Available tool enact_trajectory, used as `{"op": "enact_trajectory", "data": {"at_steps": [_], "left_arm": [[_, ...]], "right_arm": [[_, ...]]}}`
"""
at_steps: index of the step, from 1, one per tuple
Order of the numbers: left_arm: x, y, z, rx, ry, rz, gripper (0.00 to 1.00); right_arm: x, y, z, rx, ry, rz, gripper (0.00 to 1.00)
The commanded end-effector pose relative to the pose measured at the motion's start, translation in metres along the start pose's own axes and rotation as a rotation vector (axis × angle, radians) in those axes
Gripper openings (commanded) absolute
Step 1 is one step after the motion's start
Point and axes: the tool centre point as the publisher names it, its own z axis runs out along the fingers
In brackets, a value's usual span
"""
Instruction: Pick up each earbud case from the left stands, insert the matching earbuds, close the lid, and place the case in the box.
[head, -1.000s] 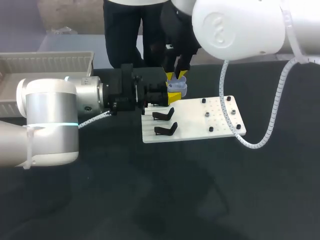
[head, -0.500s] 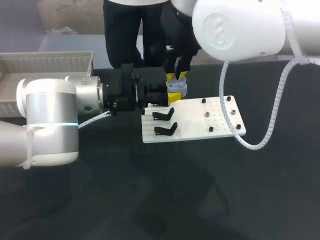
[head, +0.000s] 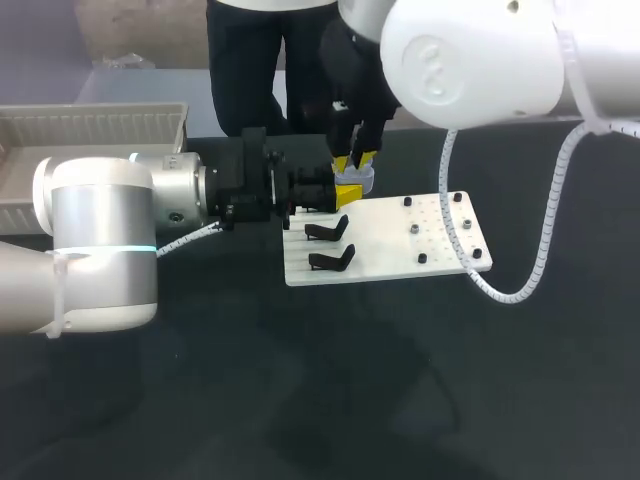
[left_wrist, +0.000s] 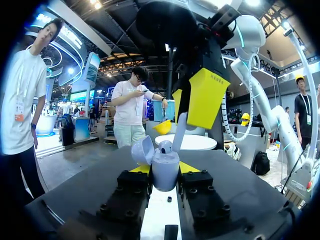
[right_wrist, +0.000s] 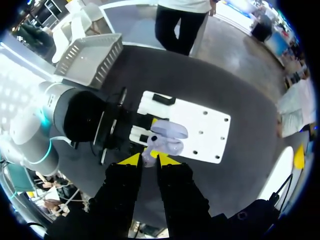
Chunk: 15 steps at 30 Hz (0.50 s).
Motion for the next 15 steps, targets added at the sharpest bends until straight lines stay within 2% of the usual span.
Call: {"op": "enact_trajectory", "data": {"at_steps": [1, 15], "left_arm": [[0.0015, -0.0013, 0.0006, -0.007, -0.006, 0.005, 0.00], [0.0015, -0.0013, 0.0006, -0.007, -0.006, 0.005, 0.00]], "right_arm": [[-0.0043, 0.0012, -0.0002, 0.003, 0.017, -0.006, 0.00], [-0.0107, -0.0026, 0.0004, 0.003, 0.035, -0.026, 0.00]]}}
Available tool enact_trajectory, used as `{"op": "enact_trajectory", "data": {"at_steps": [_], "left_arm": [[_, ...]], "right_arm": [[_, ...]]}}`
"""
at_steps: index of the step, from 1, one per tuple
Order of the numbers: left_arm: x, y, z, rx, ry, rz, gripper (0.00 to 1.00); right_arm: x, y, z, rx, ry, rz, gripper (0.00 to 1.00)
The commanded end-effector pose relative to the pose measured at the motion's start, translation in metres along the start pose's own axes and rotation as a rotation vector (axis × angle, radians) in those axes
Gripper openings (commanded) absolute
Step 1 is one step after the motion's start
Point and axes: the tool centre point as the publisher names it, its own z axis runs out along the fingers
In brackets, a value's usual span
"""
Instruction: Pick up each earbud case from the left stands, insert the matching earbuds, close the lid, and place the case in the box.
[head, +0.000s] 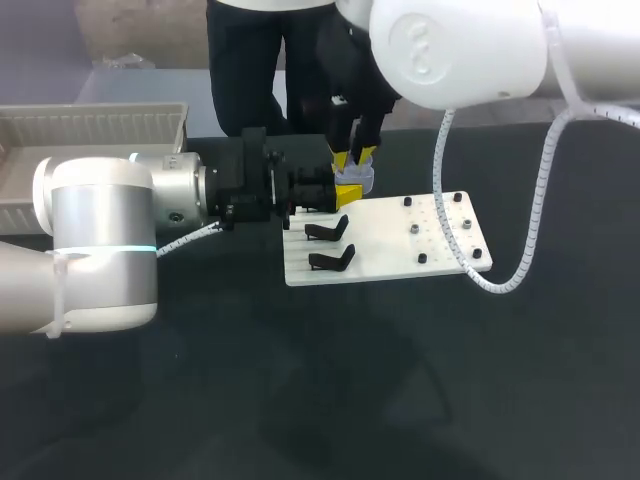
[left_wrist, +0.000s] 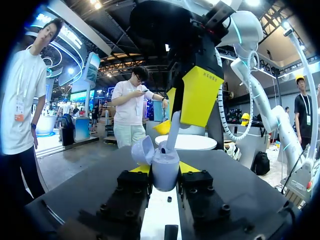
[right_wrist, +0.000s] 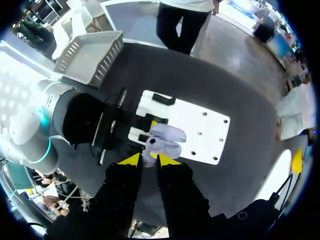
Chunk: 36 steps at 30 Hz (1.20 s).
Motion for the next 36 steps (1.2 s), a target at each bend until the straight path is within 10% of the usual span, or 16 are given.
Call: {"op": "enact_trajectory", "data": {"at_steps": [1, 36], "left_arm": [[0.0015, -0.0013, 0.0006, -0.007, -0.006, 0.005, 0.00], [0.0015, -0.0013, 0.0006, -0.007, -0.006, 0.005, 0.00]], "right_arm": [[-0.0051, 0.0003, 0.0016, -0.001, 0.008, -0.005, 0.00], [-0.0077, -0.0034, 0.0080, 0.008, 0.021, -0.010, 0.00]]}}
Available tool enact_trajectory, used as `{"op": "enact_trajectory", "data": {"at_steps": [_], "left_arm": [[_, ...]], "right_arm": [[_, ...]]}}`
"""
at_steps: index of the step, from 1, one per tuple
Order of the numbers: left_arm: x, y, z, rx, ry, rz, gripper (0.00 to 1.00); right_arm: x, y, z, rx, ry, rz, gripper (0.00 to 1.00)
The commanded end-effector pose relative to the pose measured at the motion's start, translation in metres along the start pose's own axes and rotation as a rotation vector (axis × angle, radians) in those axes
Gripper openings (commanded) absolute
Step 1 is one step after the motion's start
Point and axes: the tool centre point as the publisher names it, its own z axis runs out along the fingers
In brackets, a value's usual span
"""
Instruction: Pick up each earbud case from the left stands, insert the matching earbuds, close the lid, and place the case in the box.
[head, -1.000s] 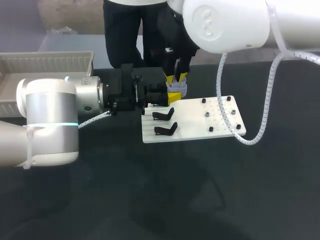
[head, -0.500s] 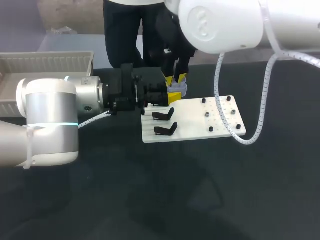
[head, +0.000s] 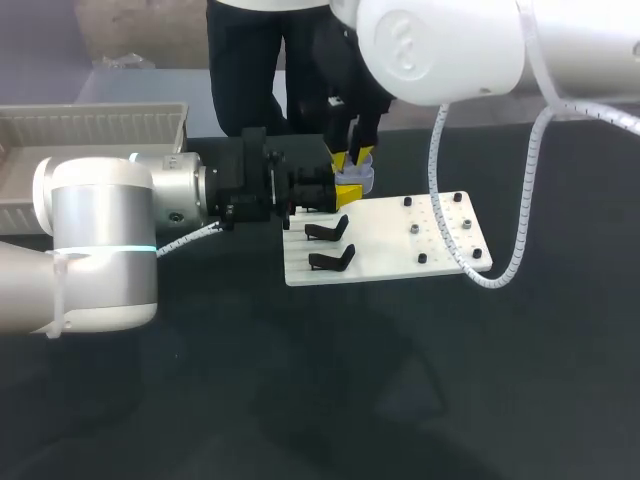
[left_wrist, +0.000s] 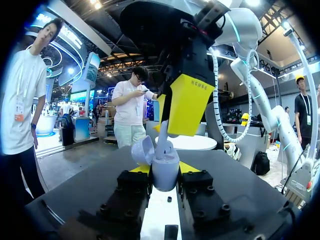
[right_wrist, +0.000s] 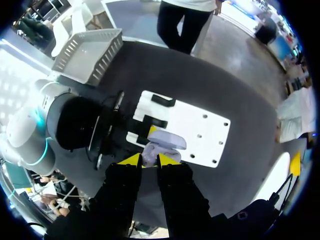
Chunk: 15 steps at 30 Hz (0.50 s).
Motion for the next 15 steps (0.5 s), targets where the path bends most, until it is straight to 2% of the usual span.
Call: {"op": "enact_trajectory", "data": {"at_steps": [1, 15], "left_arm": [[0.0015, -0.0013, 0.0006, -0.007, -0.006, 0.005, 0.00], [0.0015, -0.0013, 0.0006, -0.007, -0.006, 0.005, 0.00]], "right_arm": [[-0.0014, -0.0012, 0.0000, -0.001, 0.004, 0.001, 0.00], [0.0004, -0.0018, 0.0028, -0.004, 0.013, 0.005, 0.00]]}}
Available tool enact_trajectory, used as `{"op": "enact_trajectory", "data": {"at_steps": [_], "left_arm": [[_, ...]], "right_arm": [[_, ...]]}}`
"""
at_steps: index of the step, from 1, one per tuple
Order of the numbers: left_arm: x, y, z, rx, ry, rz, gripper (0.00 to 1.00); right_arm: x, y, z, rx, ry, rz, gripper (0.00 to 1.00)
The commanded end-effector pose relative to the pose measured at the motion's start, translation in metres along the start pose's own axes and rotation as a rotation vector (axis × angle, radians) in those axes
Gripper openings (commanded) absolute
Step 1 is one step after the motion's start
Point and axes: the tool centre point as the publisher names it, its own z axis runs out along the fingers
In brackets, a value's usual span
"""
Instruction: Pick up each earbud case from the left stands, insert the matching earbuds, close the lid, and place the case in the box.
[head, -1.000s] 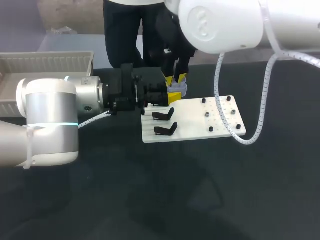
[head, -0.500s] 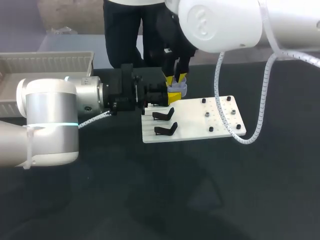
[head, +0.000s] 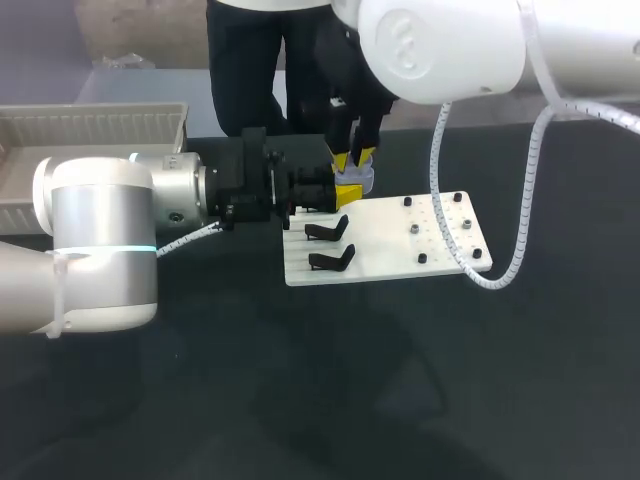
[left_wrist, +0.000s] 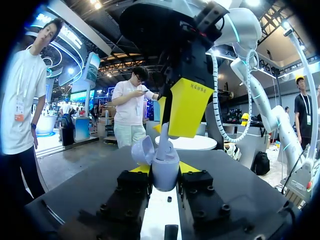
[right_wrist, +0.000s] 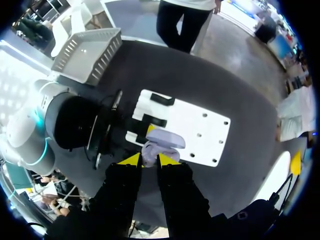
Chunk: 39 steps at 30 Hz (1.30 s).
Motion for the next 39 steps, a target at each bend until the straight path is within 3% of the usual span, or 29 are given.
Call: {"op": "enact_trajectory", "data": {"at_steps": [1, 39], "left_arm": [[0.0013, -0.0013, 0.0007, -0.007, -0.007, 0.005, 0.00], [0.0013, -0.0013, 0.0007, -0.007, -0.007, 0.005, 0.00]], "right_arm": [[-0.0015, 0.0000, 0.0014, -0.002, 0.005, -0.001, 0.00], [-0.0023, 0.0012, 0.0077, 0.010, 0.031, -0.033, 0.00]]}}
